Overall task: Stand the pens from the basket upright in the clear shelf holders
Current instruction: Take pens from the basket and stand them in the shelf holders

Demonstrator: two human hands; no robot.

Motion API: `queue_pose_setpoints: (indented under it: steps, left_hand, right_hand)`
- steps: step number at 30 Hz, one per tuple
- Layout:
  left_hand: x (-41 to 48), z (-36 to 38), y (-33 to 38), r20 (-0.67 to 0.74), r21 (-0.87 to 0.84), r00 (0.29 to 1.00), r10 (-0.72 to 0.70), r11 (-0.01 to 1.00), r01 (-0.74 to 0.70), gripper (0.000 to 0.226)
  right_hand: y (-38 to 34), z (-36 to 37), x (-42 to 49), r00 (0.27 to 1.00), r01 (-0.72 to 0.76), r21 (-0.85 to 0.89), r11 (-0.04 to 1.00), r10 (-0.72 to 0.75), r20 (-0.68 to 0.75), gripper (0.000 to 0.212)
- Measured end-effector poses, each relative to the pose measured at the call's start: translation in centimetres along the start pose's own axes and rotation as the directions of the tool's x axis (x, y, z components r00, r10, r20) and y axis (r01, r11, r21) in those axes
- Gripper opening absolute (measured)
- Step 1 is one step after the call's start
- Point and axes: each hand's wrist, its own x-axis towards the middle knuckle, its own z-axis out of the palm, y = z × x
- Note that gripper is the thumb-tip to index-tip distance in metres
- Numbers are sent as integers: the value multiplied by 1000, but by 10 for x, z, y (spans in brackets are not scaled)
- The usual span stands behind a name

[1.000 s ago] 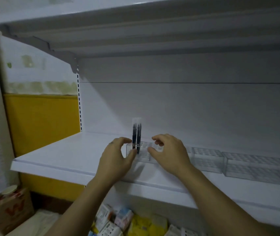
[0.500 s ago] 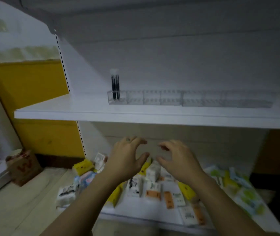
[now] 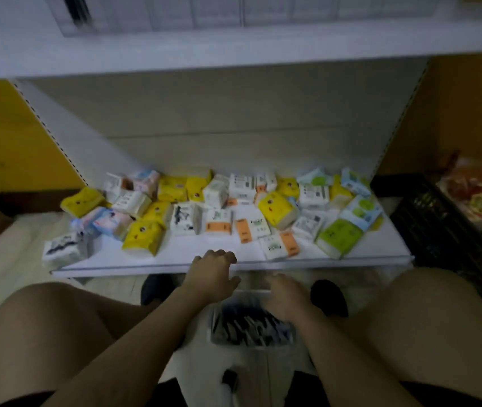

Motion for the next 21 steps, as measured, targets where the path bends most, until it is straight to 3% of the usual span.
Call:
queue_pose_setpoints:
  steps: [5, 12, 18, 21]
  left_hand:
    - [18, 71, 0, 186, -92, 982, -44, 994, 62, 40]
    - [30, 166, -16, 454, -334, 889, -62, 913, 234, 27]
    - [36, 215, -40, 460, -429, 871, -176, 814, 391, 14]
    - [47, 228, -43, 472, -489, 850, -235, 732, 474, 12]
  right_hand:
    - [27, 35, 17, 987, -91, -67, 994, 99, 127, 32]
    - [56, 90, 49, 939, -243, -19, 970, 240, 247, 30]
    - [63, 136, 86, 885, -235, 35, 971, 199, 421, 31]
    - [59, 151, 97, 911, -227, -17, 974, 219, 350, 22]
